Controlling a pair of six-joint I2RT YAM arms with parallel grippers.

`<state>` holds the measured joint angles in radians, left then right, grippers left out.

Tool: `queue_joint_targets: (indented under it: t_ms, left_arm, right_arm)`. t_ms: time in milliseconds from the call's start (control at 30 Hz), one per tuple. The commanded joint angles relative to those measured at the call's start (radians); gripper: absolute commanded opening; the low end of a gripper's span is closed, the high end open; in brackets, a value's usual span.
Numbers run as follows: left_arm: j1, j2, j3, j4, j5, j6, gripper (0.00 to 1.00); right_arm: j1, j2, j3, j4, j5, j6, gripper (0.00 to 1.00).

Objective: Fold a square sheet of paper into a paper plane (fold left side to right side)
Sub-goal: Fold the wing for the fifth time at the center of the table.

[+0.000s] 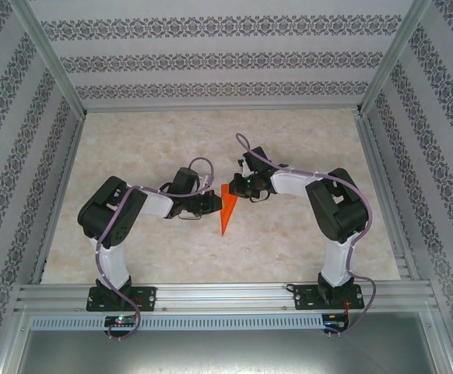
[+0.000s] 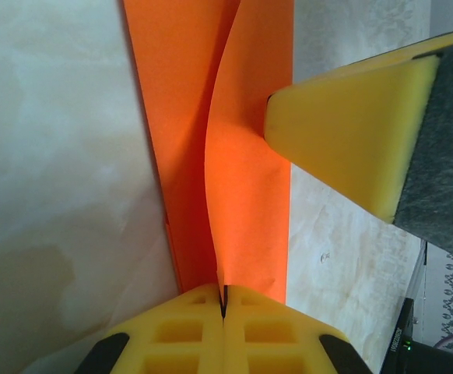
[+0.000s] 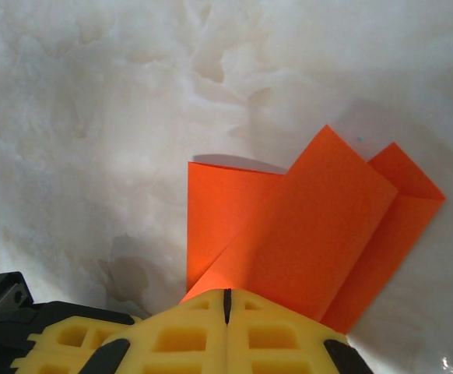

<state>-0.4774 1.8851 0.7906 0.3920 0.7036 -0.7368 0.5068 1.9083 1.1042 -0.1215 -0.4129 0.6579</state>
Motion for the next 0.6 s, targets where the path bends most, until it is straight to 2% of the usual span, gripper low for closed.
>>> queue_joint_targets:
  t_ms: [0, 567]
  left_arm:
    - [0.010, 0.033, 0.013, -0.050, -0.036, 0.035, 0.00]
    - [0.009, 0.044, 0.019, -0.050, -0.033, 0.032, 0.00]
  right_arm:
    - [0.002, 0.021, 0.010, -0.026, 0.028, -0.024, 0.04]
    - [-0.017, 0.029, -0.055, -0.011, 0.048, -0.023, 0.02]
